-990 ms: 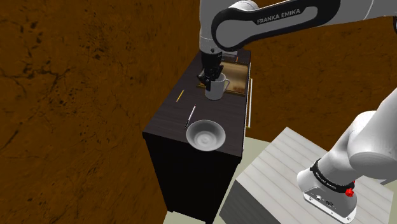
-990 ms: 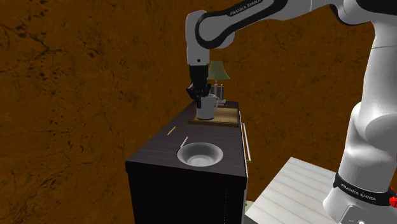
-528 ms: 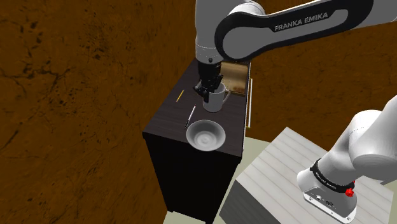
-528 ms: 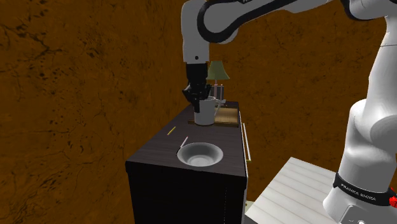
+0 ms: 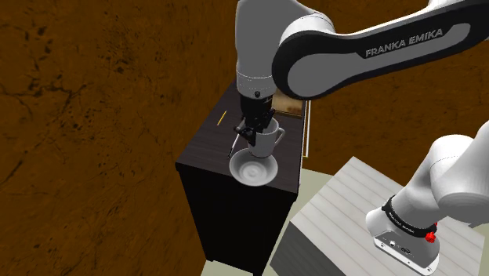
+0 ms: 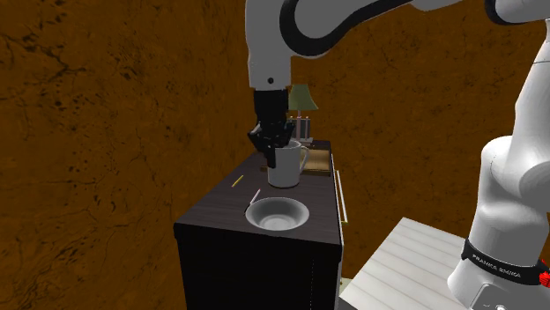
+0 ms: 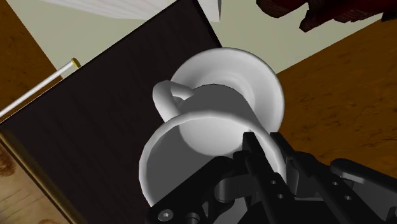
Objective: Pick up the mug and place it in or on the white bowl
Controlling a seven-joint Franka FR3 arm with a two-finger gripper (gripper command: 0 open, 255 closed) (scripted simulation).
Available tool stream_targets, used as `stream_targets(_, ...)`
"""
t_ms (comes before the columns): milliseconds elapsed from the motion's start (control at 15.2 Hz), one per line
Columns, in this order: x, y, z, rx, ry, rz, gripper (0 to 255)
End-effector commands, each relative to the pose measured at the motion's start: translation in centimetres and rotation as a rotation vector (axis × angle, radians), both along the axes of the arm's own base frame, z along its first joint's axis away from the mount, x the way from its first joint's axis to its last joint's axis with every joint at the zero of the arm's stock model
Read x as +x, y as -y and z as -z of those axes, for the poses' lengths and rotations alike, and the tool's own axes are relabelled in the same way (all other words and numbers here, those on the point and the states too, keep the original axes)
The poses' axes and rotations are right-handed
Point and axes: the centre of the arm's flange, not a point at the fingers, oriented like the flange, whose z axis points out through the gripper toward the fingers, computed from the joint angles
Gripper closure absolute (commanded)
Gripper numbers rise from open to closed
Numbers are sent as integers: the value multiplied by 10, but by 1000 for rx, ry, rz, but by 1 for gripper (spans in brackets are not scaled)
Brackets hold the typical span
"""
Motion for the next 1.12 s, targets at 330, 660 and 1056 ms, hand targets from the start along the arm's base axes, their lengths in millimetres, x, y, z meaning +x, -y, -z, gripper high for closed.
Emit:
stream_targets(330, -1, -1, 36, 0, 0, 1, 255)
stream_targets(660, -1, -1, 62, 0, 0, 1, 255)
stream_targets(1056, -1, -1, 82, 0, 0, 1, 255)
